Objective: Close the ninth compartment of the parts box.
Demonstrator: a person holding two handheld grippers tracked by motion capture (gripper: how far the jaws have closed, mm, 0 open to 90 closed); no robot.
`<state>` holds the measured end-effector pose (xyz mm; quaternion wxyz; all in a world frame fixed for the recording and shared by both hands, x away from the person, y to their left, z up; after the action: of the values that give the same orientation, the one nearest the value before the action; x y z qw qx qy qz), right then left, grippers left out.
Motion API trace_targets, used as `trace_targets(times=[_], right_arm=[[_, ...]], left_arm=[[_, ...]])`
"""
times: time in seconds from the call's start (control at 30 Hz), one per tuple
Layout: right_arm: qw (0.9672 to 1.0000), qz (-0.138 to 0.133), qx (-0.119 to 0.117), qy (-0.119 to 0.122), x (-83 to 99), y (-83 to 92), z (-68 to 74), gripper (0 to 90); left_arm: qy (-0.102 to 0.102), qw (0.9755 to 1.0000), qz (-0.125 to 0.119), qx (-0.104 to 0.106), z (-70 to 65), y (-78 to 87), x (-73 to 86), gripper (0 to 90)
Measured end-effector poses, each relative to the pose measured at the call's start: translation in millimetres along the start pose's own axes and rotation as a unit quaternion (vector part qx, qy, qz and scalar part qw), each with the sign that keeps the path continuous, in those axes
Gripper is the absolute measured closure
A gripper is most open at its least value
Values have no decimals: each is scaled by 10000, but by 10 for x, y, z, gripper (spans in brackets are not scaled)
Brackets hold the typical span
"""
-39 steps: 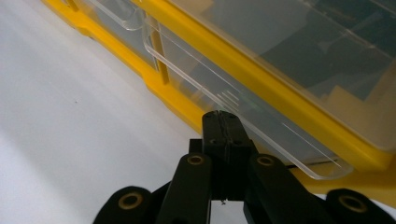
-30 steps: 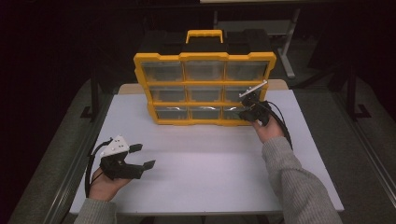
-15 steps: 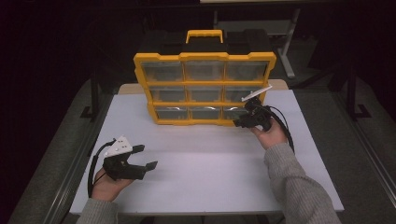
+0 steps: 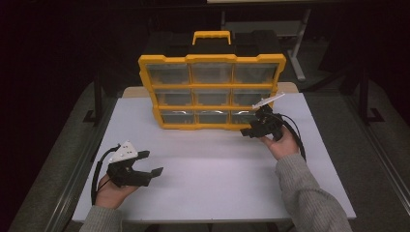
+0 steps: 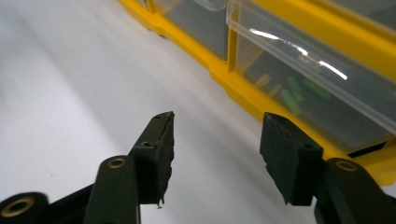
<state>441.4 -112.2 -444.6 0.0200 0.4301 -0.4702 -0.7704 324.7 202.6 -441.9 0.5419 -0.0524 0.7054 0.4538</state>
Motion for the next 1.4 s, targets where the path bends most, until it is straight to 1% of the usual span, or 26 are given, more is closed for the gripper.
trace_targets(times=[0.07, 0.17, 0.2, 0.23, 0.3, 0.33, 0.37, 0.4, 0.57, 0.63, 0.7, 0.8, 0.87, 0.9, 0.97, 1.1, 1.27, 1.33, 1.37, 1.4], right_arm=[[10000, -21, 11, 18, 26, 2, 2, 411], [10000, -15, -44, -18, 63, -5, 22, 392], [10000, -24, -31, -3, 76, -1, 20, 391], [10000, -33, -32, -5, 86, 3, 20, 386], [10000, -49, -45, 31, 105, 9, 21, 376], [10000, -57, -67, -15, 114, 18, 34, 372], [9999, -76, -85, -18, 124, 21, 41, 367], [10000, -70, -65, -23, 140, 28, 41, 361], [9999, -118, -106, -35, 172, 53, 63, 345], [9999, -125, -109, -2, 180, 66, 68, 339], [9999, -126, -99, 0, 196, 82, 81, 328], [9998, -164, -101, 38, 216, 112, 103, 315], [9997, -194, -128, 60, 234, 135, 135, 307], [9997, -204, -103, 102, 243, 143, 135, 304], [9996, -220, -113, 129, 259, 154, 148, 299], [9994, -254, -159, 166, 287, 168, 176, 285], [9993, -289, -180, 168, 331, 205, 213, 262], [9991, -319, -179, 207, 348, 214, 216, 252], [9992, -323, -190, 164, 357, 220, 227, 249], [9992, -327, -172, 181, 374, 226, 228, 232]], left_arm=[[13, 10000, -3, -1, -2, -5, 1, 207], [5, 10000, 0, 1, 3, -10, 7, 207], [0, 10000, -14, -1, 9, -12, 7, 207], [36, 10000, -14, -1, 9, -12, 10, 207], [20, 10000, -14, -2, 22, -14, 16, 207], [32, 10000, -1, -1, 27, -13, 20, 207], [70, 10000, -6, -2, 32, -12, 22, 207], [49, 10000, -11, -12, 43, -11, 25, 207], [107, 9999, -19, -40, 70, -16, 40, 207], [138, 9999, -14, -46, 68, -23, 42, 207], [114, 9999, 37, -45, 67, -21, 47, 207], [113, 9999, -2, -53, 67, -30, 41, 203], [167, 9998, -29, -59, 61, -33, 41, 202], [178, 9998, -23, -61, 61, -33, 42, 202], [141, 9999, 10, -82, 77, -28, 49, 198], [154, 9998, 5, -102, 85, -22, 52, 197], [171, 9998, 8, -104, 89, -22, 58, 196], [179, 9998, 0, -98, 86, -23, 56, 196], [183, 9998, -4, -98, 85, -23, 56, 196], [184, 9998, -5, -98, 85, -22, 56, 196]])
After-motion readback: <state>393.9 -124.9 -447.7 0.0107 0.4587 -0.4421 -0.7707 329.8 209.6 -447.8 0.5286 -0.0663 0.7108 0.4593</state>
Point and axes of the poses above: each handheld gripper's, and its own axes: y roughly backward along the jaws, x roughly out of its underside, z roughly to its left, the point moved 10 cm from there along -y, roughly forward along the jaws, and after that the axes turned 3 degrees about -x, right-handed, at the moved point
